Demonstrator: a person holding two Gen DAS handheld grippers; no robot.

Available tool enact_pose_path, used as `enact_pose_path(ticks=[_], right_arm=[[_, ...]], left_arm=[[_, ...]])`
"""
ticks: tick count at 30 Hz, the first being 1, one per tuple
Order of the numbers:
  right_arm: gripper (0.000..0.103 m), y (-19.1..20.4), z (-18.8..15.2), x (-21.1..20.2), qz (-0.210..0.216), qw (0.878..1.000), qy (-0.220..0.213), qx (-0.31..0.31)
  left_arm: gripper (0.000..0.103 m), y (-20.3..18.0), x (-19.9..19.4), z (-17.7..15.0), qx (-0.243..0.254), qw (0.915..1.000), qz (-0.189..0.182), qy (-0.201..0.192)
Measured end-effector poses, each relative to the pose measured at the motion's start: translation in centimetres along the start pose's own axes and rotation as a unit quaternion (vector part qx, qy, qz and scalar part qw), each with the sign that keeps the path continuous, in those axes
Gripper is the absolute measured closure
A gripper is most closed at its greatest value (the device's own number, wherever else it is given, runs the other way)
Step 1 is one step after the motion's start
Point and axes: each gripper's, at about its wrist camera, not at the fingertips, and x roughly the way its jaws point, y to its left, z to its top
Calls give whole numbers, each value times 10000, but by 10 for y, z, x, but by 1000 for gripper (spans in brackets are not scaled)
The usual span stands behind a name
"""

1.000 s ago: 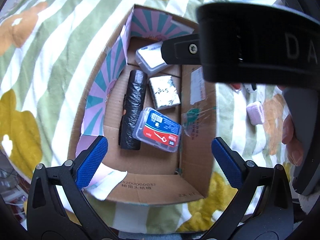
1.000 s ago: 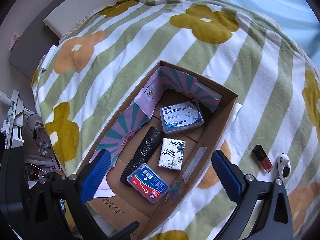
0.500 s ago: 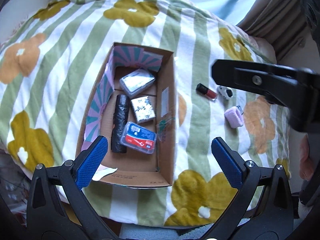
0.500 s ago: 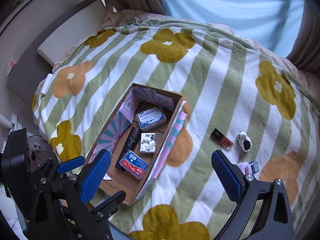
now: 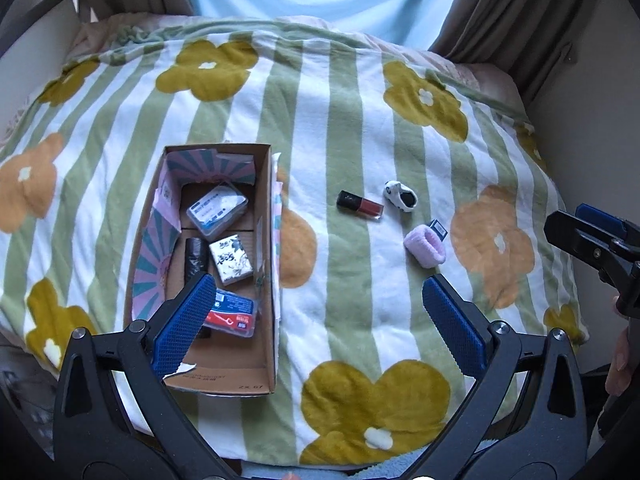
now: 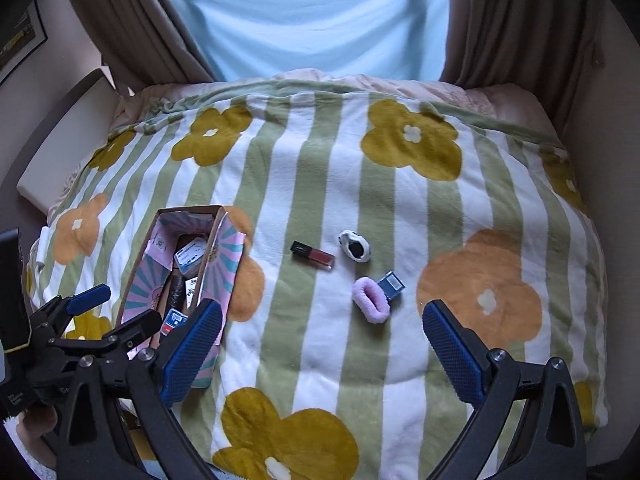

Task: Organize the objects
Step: 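Grasp the red lip gloss with the left tool while the right tool grasps the pink scrunchie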

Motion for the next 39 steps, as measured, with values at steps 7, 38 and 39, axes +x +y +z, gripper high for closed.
enact_pose_path(ticks=[7,38,39], right_arm=[[3,-27,-9,-4,-25,9991,16,413],[3,-80,-53,189,-236,9439,319,3278],[3,-80,-54,197,-293,9426,325,3311]], left_arm=[[0,-29,8,11,239,9996,-162,45],[0,-56,269,85,668,9826,-536,1648],[1,-56,281,85,679,9816,-528,1707]])
